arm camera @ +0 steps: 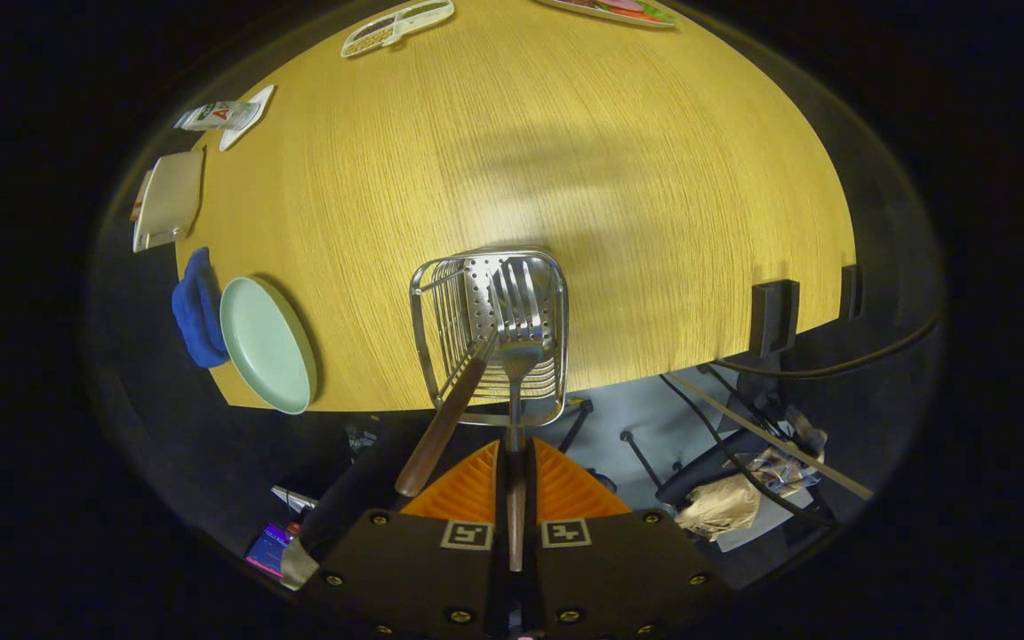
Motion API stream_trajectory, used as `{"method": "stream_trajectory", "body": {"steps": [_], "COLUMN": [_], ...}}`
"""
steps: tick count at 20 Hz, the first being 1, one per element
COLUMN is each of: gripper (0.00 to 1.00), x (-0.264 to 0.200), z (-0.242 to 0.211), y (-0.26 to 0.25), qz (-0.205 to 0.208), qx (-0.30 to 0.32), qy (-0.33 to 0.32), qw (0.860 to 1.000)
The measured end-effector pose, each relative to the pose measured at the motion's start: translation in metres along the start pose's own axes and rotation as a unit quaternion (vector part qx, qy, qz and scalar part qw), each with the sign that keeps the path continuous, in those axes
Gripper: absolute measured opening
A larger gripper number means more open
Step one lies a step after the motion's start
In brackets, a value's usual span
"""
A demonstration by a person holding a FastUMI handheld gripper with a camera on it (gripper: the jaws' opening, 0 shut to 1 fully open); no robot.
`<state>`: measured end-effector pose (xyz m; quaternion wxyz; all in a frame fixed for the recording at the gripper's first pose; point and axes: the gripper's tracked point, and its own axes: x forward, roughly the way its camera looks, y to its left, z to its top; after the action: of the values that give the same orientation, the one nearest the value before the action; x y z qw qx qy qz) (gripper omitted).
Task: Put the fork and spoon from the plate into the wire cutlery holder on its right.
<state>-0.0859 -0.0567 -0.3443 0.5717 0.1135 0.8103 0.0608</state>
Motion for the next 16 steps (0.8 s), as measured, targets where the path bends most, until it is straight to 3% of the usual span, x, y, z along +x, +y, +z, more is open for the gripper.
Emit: {"method": "stream_trajectory", "body": {"steps": [6, 7, 8, 10, 11, 12, 15, 16], "gripper": [0.17, 0.23, 0.36, 0.39, 0.52, 0.75, 0.76, 0.8], "x": [-0.007, -0.009, -0.01, -0.012, -0.013, -0.015, -0.023, -0.026], "z": [0.008, 0.008, 0.007, 0.006, 0.006, 0.006, 0.011, 0.013], "y": [0.002, 0.001, 0.0, -0.001, -0.001, -0.002, -0.006, -0.006], "qz": [0.018, 0.019, 0.021, 0.029, 0.031, 0.035, 0.047, 0.055], "qx": [0.022, 0.025, 0.027, 0.034, 0.035, 0.039, 0.052, 0.057], "qy": [-0.03, -0.035, -0.041, -0.054, -0.06, -0.069, -0.101, -0.116], "qw": [0.999, 0.999, 0.999, 0.998, 0.997, 0.996, 0.992, 0.99]}}
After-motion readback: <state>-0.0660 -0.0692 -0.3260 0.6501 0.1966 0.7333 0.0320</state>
